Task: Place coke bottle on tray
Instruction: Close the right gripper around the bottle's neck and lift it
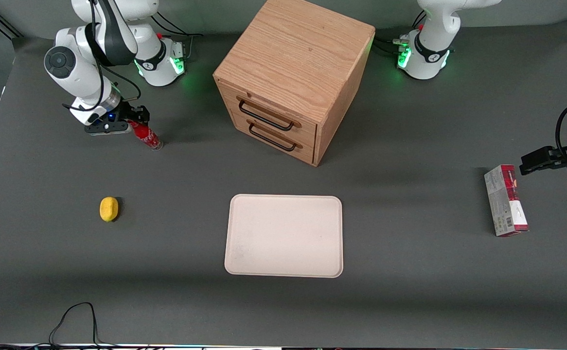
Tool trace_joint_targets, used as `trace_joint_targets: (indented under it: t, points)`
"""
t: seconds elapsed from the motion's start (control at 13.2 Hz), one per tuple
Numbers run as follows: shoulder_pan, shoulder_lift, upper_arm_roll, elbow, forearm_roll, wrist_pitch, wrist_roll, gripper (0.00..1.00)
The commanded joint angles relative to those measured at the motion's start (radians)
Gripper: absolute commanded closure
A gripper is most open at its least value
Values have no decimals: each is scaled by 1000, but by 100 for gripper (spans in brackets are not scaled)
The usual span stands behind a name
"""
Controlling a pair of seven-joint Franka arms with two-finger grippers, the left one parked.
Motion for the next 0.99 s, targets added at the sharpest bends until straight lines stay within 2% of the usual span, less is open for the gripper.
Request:
trace_joint_targets:
  t: [0.0, 0.46, 0.91]
  points:
    - [-7, -11, -52, -30, -17, 27, -28, 100]
    - [-12, 33, -51, 81, -9, -19, -2, 100]
    - [-25, 200, -14, 530, 12, -365, 1, 100]
